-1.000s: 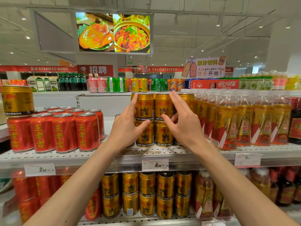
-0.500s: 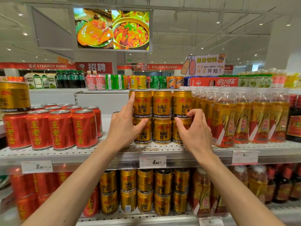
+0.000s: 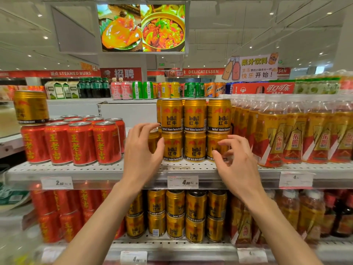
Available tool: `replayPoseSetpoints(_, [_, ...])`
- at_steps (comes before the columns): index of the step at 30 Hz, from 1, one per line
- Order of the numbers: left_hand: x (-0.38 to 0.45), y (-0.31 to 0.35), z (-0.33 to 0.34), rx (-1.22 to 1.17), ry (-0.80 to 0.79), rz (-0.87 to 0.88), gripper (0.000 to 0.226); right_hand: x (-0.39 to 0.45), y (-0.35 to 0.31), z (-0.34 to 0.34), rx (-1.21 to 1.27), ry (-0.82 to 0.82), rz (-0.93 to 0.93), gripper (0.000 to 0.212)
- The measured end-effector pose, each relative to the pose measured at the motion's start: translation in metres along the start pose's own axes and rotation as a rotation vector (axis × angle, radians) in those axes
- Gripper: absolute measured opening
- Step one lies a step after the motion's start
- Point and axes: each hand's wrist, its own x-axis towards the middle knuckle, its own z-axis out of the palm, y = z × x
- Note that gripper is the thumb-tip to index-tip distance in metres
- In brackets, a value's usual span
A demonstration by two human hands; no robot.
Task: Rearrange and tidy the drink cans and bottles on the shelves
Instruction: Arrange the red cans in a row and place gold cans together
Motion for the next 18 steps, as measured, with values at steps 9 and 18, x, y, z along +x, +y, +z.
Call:
replayPoseSetpoints(9, [-0.101,-0.006,-0.030,-0.084,-0.571,-0.311,0.016,-0.085,0.018,0.005,0.161,-0.441,0.156,0.005])
replayPoseSetpoints(18, [-0.170,-0.052,-0.042,-0.103,-0.893,-0.633,0.034,-0.158,0.036,0.051,-0.022,-0.794,0.309,0.018])
